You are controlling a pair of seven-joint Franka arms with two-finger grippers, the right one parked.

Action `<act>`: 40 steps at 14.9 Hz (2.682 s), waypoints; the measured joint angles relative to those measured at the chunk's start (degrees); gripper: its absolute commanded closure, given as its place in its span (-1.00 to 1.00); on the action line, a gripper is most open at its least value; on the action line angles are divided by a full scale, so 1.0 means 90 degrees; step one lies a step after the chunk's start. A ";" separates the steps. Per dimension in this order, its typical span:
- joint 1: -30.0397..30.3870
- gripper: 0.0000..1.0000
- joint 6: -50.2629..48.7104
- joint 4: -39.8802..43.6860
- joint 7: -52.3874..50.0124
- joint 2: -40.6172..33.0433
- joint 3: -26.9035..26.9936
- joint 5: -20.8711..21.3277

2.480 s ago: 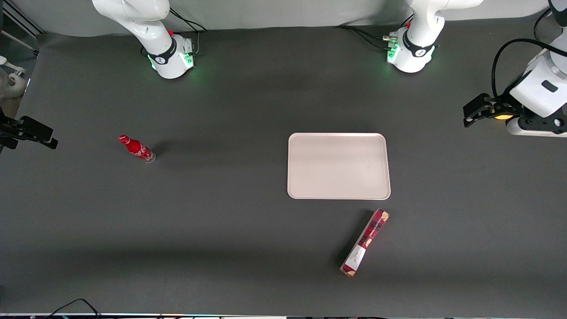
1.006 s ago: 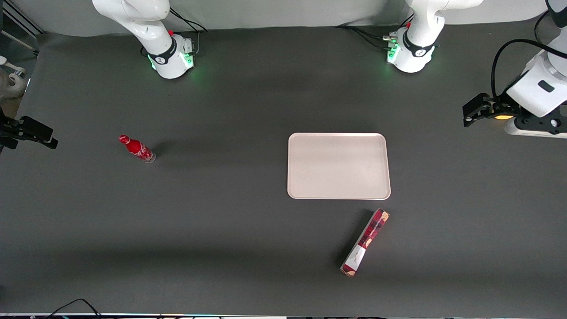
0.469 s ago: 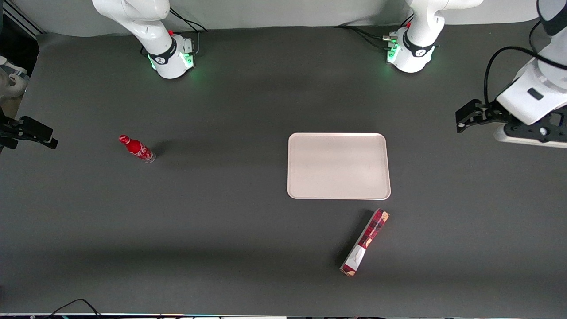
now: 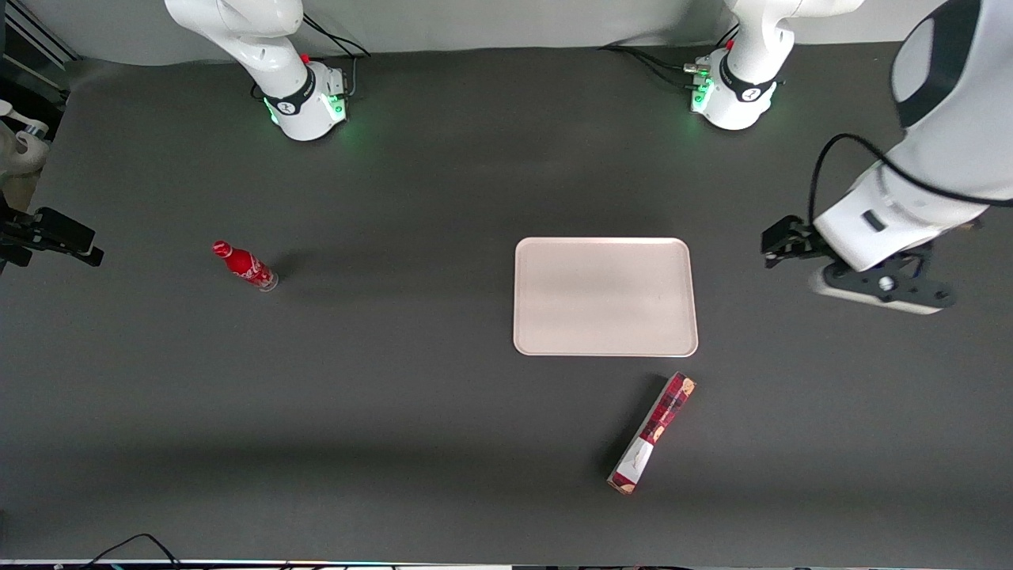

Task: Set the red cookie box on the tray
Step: 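Move the open left gripper down over the red plaid cookie box, then close the left gripper on the cookie box's end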

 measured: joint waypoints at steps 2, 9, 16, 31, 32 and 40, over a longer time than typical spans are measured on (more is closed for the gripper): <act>-0.0039 -1.00 0.0445 0.0012 0.0000 0.0342 -0.0190 0.0011; -0.0139 -1.00 0.2315 0.0058 0.0001 0.2011 -0.0516 0.0419; -0.0226 -1.00 0.3229 0.0115 0.0020 0.2663 -0.0537 0.0828; -0.0567 -1.00 0.5208 0.1113 0.0567 0.4641 -0.0499 0.1879; -0.0569 -1.00 0.5317 0.1145 0.0591 0.4767 -0.0489 0.1889; -0.0575 0.96 0.5547 0.1230 0.0632 0.5042 -0.0375 0.1897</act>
